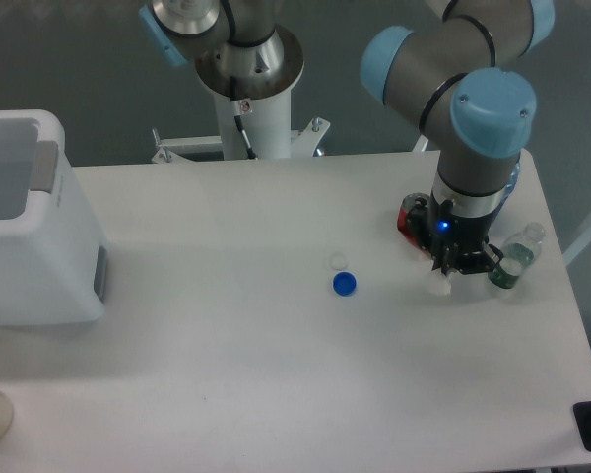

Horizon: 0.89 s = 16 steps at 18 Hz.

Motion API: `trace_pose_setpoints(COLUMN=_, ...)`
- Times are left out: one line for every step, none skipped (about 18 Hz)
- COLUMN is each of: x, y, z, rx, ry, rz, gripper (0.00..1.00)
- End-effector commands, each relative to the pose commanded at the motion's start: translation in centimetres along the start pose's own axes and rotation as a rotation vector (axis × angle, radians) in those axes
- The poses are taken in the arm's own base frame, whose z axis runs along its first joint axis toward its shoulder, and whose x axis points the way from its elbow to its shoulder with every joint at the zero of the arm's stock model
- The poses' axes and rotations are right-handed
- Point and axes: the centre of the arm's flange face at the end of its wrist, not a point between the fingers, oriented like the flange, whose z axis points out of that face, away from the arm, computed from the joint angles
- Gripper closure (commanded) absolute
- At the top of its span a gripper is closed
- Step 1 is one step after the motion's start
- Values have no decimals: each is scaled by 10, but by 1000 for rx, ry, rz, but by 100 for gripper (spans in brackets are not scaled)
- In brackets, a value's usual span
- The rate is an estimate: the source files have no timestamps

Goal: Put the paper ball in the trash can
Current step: 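Lift the gripper holding the white paper ball up from the table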

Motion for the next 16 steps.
trace_pose_setpoints(x=0, y=0, z=-1, rx=2, ry=-1, rz=0, gripper=100)
trace_pose_setpoints(x=-1, y=2, z=-1, rx=3, ry=-1, rz=-3, gripper=100)
trace_pose_setpoints(x=-1, y=2, z=-2, rx=8, ry=-1, rz=-5, gripper=100)
trace_pose_setpoints(x=0, y=2, z=-3, rx=11, ry=-2, rz=-5, gripper=100)
trace_pose_setpoints(x=-1, y=2, z=-4, rx=11, ry=-4, rz=-5, gripper=100)
trace_pose_setpoints(x=0, y=1, z=-4, rx=10, ry=-5, rz=-3, gripper=100)
trace_pose_setpoints(x=-1, y=2, z=-8, rx=16, ry=-10, rz=-7, gripper=100)
trace_pose_setpoints(x=0, y=2, z=-11, rx=20, ry=-14, rz=-10, gripper=100)
trace_pose_setpoints(x=0, y=2, z=-11, rx=27, ry=-12, rz=-10, gripper=100)
trace_pose_setpoints(x=0, y=1, z=-12, rx=37, ry=-12, rz=-12, gripper=100)
trace_pose_setpoints(x=2, y=0, z=-16, rx=42, ry=-15, rz=-10, gripper=100)
trace_pose_setpoints(x=7, y=-3, z=-25, rx=50, ry=-24, rz=-8, gripper=100)
trace_pose_setpoints(x=12, y=-5, z=-33, rx=60, ry=-20, rz=-5, gripper=100)
trace_pose_setpoints(x=17, y=-5, z=-40, rx=71, ry=-13, rz=-5, gripper=100)
trace_pose_setpoints(x=22, y=-7, z=-48, rx=80, ry=-9, rz=-5, gripper=100)
trace_pose_setpoints(x=25, y=-6, z=-53, rx=81, ry=-7, rz=-4, gripper=100)
